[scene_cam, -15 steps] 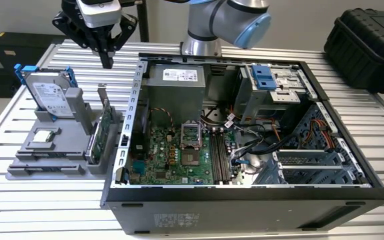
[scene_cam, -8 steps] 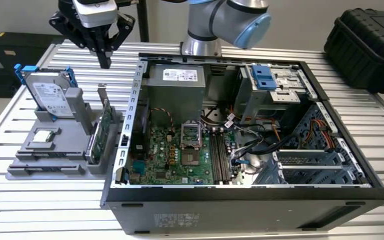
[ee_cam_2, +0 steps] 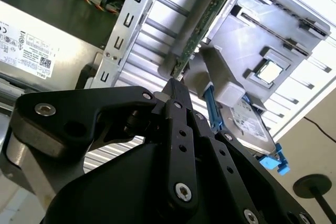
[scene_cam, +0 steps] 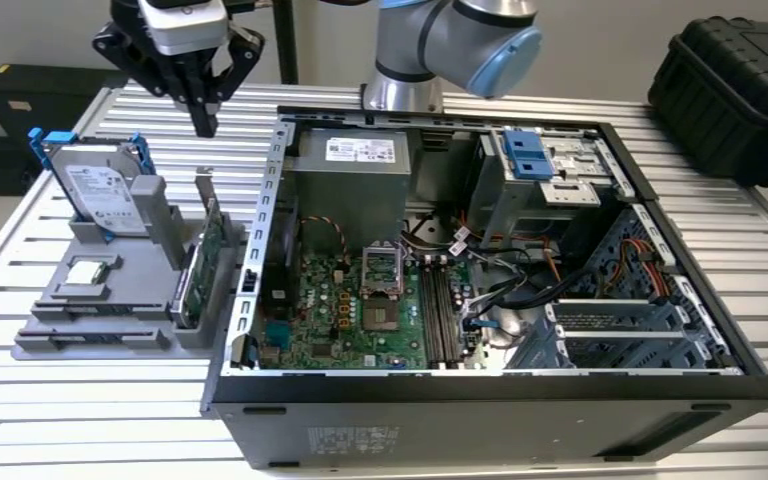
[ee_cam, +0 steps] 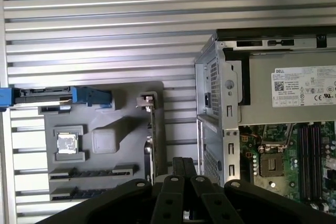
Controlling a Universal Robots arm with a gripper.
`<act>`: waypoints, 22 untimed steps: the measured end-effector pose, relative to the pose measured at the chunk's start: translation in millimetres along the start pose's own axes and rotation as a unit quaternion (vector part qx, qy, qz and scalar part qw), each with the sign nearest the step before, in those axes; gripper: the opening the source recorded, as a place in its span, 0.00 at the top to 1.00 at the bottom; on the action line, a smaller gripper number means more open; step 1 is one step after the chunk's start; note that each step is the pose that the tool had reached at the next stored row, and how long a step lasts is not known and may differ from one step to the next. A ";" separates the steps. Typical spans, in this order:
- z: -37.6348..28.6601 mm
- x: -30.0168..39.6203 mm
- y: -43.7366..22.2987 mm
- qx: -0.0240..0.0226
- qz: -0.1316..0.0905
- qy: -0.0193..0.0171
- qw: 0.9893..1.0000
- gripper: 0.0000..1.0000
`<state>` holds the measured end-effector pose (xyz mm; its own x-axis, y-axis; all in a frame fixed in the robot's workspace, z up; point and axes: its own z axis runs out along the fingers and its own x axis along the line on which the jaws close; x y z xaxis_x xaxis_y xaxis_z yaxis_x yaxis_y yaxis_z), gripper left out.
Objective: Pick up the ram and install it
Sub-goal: 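Reach for the ram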
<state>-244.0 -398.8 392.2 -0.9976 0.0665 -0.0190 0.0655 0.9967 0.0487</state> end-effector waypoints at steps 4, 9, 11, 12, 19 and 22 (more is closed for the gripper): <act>0.0 1.7 -0.1 0.000 0.000 0.000 1.000 1.00; 0.0 3.6 -0.2 0.000 0.000 0.000 1.000 1.00; 0.1 4.3 -0.2 0.000 0.000 0.000 1.000 1.00; 0.1 4.5 -0.2 0.000 0.000 0.000 1.000 1.00; 0.2 6.5 -0.2 0.000 0.000 0.000 1.000 1.00; 0.2 7.6 -0.2 0.000 0.000 0.000 1.000 1.00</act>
<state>-251.7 -398.5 391.8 -0.9976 0.0662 -0.0190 0.0652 0.9967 0.0487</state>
